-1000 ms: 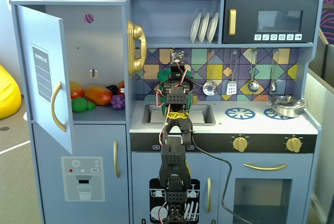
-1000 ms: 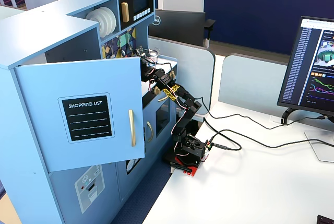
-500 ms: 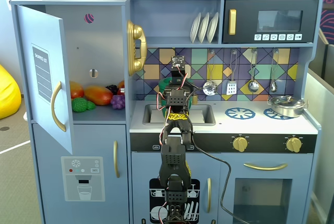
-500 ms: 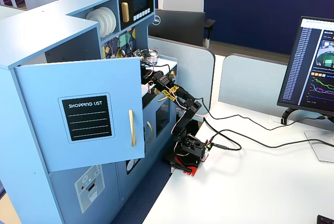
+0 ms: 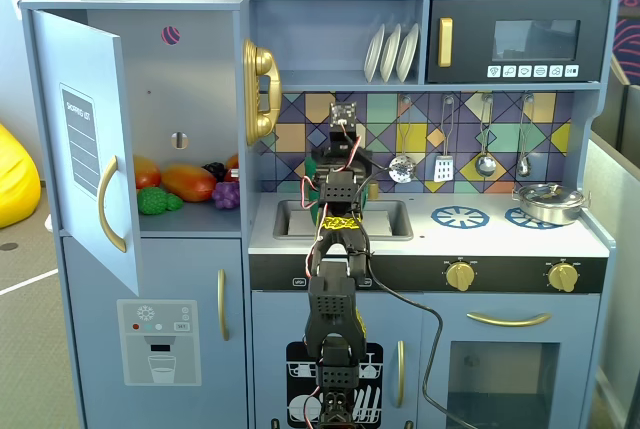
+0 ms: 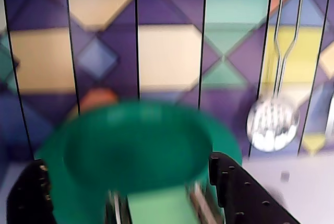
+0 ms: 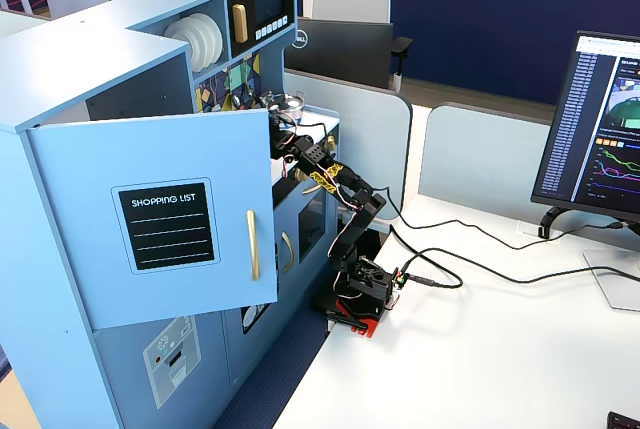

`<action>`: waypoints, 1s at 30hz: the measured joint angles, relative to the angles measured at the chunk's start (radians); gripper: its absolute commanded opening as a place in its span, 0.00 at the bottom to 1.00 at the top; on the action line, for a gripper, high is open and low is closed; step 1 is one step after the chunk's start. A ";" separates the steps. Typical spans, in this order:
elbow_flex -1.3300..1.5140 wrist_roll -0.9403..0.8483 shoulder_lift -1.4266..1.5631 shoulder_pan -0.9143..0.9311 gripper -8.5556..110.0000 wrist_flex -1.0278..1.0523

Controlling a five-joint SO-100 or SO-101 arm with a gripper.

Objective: Pick up the lid from the counter and put it on the green recipient

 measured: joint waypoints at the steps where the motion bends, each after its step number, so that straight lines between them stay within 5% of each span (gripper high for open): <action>1: -0.023 -0.002 0.000 0.000 0.35 0.000; 10: 0.031 0.015 0.285 0.026 0.30 0.247; 14: 0.252 0.040 0.511 0.017 0.26 0.402; 19: 0.571 0.057 0.773 0.015 0.07 0.534; 30: 1.266 0.054 1.118 -0.029 0.07 0.630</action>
